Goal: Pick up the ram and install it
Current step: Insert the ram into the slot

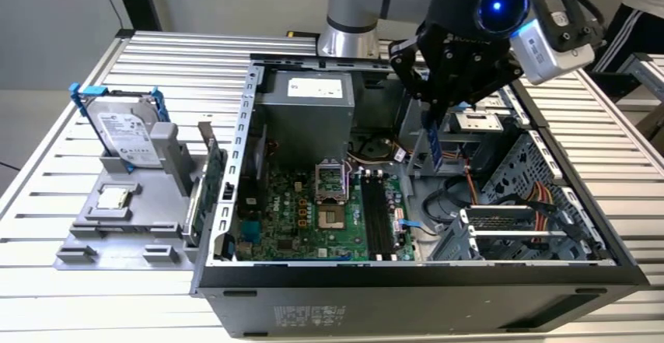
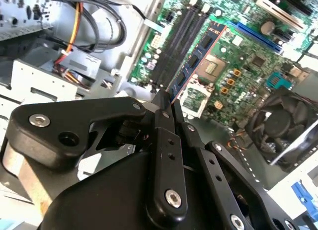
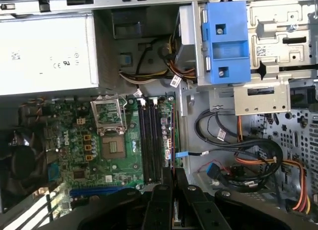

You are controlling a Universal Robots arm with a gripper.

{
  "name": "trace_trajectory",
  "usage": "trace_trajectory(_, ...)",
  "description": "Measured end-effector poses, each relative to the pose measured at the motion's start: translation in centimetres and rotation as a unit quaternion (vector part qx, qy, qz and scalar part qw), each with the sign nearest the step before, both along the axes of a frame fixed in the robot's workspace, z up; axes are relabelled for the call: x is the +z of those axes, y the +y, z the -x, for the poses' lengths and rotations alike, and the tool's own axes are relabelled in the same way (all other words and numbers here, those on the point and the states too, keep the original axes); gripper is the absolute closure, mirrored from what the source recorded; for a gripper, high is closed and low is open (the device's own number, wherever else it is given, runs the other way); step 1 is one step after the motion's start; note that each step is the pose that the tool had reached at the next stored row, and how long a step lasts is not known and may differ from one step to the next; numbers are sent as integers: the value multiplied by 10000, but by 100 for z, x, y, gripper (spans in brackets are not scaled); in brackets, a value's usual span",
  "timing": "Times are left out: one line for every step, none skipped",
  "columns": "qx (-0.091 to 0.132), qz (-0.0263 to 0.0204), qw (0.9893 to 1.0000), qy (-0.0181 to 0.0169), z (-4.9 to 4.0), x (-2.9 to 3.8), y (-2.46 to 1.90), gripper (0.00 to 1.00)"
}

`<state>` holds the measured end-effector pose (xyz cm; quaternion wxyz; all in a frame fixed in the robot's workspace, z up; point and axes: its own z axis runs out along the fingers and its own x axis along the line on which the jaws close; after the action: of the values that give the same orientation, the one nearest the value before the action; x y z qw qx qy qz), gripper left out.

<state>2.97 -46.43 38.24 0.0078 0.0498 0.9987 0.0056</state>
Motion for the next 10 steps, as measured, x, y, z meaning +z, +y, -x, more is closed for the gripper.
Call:
trace_trajectory(0, 0, 10000, 0, -20, -1, 0, 100)
trace_trajectory(0, 1, 10000, 0, -25, -1, 0, 100)
trace_trajectory(0, 1, 10000, 0, -24, -1, 0, 100)
trace_trajectory(0, 0, 10000, 0, -24, -2, 0, 100)
trace_trajectory(-1, -1, 10000, 0, -24, -3, 0, 100)
trace_trajectory(-1, -1, 10000, 0, -24, -3, 0, 100)
trace_trajectory(-1, -1, 10000, 0, -25, -3, 0, 100)
trace_trajectory(0, 0, 10000, 0, -29, -3, 0, 100)
trace_trajectory(0, 0, 10000, 0, -36, -4, 0, 100)
trace_trajectory(0, 0, 10000, 0, -45, -6, 0, 100)
